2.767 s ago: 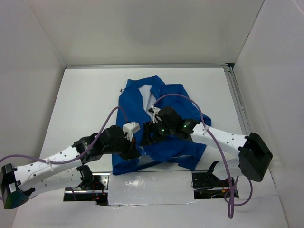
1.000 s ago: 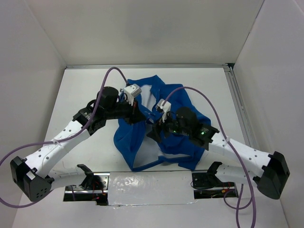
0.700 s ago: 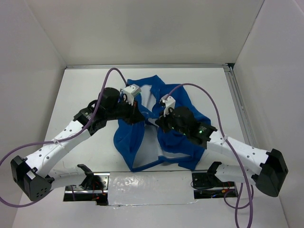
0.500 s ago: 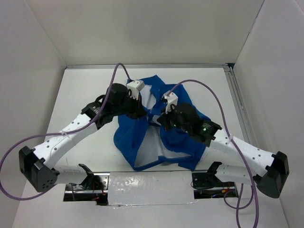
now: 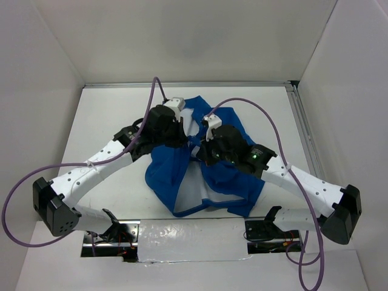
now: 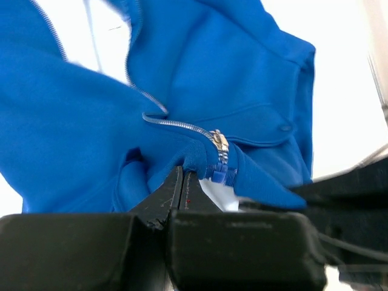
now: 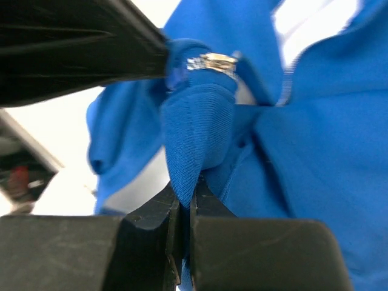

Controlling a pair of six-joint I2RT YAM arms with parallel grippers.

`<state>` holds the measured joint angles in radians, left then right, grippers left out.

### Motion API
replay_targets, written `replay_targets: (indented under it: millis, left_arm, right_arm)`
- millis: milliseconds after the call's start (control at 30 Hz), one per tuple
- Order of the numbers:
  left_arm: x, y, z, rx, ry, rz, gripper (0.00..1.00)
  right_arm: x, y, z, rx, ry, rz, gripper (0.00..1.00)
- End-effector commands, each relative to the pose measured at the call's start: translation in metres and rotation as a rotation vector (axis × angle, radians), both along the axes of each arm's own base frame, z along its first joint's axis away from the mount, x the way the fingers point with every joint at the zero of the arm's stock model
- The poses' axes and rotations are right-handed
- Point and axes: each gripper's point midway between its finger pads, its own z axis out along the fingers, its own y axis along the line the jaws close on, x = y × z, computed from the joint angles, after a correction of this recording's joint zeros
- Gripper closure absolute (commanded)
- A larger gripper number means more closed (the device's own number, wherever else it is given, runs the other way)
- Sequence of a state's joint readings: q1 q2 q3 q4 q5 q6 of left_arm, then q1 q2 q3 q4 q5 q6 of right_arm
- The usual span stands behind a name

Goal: Zip up the jacket

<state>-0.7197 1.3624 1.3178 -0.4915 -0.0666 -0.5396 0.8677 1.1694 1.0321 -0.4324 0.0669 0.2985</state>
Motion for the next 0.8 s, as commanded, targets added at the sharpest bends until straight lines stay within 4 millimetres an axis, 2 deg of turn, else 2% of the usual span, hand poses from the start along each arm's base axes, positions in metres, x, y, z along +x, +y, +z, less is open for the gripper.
replay_targets:
  millis: [0, 33, 100, 133, 167, 200, 233, 333, 467, 533, 633, 667, 700, 767]
  left_arm:
    - [0.025, 0.036, 0.012, 0.027, -0.07, 0.293, 1.0]
    - [0.032, 0.046, 0.013, 0.073, -0.082, 0.355, 1.0]
    - [0.04, 0.054, 0.02, 0.124, -0.122, 0.393, 1.0]
    - [0.045, 0.056, 0.025, 0.142, -0.134, 0.412, 1.0]
    - [0.05, 0.065, 0.029, 0.189, -0.164, 0.447, 1.0]
    - [0.051, 0.068, 0.031, 0.213, -0.178, 0.466, 1.0]
    - [0.052, 0.07, 0.034, 0.237, -0.192, 0.476, 1.0]
    - [0.05, 0.073, 0.041, 0.27, -0.228, 0.503, 1.0]
    - [0.043, 0.061, 0.041, 0.282, -0.273, 0.497, 1.0]
    - [0.042, 0.06, 0.039, 0.295, -0.274, 0.542, 1.0]
    - [0.041, 0.055, 0.024, 0.296, -0.214, 0.561, 1.0]
    - [0.041, 0.053, 0.023, 0.289, -0.205, 0.567, 1.0]
    - [0.041, 0.052, 0.014, 0.308, -0.178, 0.566, 1.0]
    - [0.04, 0.047, 0.008, 0.276, -0.141, 0.588, 1.0]
  right_arm:
    - [-0.026, 0.029, 0.021, 0.145, 0.095, 0.145, 1.0]
    - [-0.024, 0.03, 0.023, 0.132, 0.101, 0.142, 1.0]
    - [-0.015, 0.017, 0.018, 0.061, 0.098, 0.056, 1.0]
    - [-0.009, 0.005, 0.011, -0.008, 0.106, -0.013, 1.0]
    - [0.009, -0.017, 0.009, -0.09, 0.048, -0.165, 1.0]
    - [0.016, -0.029, 0.007, -0.129, 0.039, -0.254, 1.0]
    - [0.024, -0.049, 0.005, -0.22, 0.008, -0.36, 1.0]
    - [0.031, -0.058, -0.001, -0.264, 0.002, -0.433, 1.0]
    - [0.035, -0.038, -0.005, -0.218, 0.021, -0.396, 1.0]
    - [0.035, -0.028, -0.005, -0.199, 0.025, -0.357, 1.0]
    - [0.015, 0.007, 0.001, -0.078, 0.062, -0.122, 1.0]
    - [0.007, 0.017, 0.013, -0.011, 0.038, -0.036, 1.0]
    - [-0.015, 0.034, 0.021, 0.079, 0.087, 0.131, 1.0]
    - [-0.035, 0.047, 0.04, 0.208, 0.077, 0.296, 1.0]
